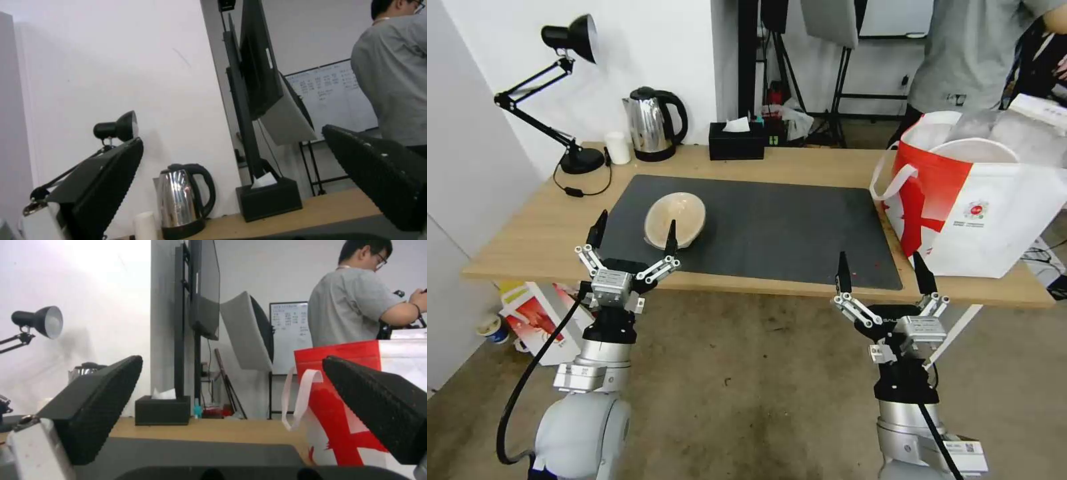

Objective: Pick up the trash from the table and place it into the takeout bag.

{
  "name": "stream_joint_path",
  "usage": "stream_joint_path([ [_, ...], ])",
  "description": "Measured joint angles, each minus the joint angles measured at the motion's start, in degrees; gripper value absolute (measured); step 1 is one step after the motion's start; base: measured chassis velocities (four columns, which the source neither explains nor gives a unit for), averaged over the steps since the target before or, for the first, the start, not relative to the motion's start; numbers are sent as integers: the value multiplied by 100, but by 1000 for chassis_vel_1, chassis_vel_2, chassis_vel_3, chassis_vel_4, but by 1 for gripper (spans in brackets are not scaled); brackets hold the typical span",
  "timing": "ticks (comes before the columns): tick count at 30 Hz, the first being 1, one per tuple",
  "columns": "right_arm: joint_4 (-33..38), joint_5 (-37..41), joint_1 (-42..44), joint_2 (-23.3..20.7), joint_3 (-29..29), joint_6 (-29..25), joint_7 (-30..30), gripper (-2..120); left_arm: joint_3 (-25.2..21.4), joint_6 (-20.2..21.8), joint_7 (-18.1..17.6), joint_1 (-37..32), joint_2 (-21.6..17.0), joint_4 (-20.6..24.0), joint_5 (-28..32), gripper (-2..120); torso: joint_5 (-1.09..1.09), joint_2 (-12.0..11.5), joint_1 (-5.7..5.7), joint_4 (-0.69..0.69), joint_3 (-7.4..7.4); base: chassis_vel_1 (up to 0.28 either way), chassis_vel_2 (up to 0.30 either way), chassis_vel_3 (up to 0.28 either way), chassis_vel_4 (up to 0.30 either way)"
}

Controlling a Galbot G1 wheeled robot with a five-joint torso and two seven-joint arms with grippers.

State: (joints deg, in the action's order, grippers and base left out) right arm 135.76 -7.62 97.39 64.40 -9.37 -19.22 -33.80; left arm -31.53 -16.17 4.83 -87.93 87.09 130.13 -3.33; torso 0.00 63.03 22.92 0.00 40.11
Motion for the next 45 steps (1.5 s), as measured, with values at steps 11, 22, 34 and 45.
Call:
stream_joint_path([
  [11,-33,-164,36,3,-3,-67,-24,100,15,-3,0,-5,20,-13,-5,100,0,0,0,0,0,0,0,0,0],
  [22,-29,-202,4,29,19,-37,-27,100,4,-11,0,-8,22,-13,-4,100,0,-1,1,0,0,0,0,0,0],
  [34,-92,-338,82,120,116,-147,-133,100,-2,-23,1,-9,21,-13,-4,100,0,-1,1,0,0,0,0,0,0],
  [45,-108,-377,105,143,136,-150,-167,100,-1,-31,1,-15,18,-13,-1,100,0,-1,1,0,0,0,0,0,0],
])
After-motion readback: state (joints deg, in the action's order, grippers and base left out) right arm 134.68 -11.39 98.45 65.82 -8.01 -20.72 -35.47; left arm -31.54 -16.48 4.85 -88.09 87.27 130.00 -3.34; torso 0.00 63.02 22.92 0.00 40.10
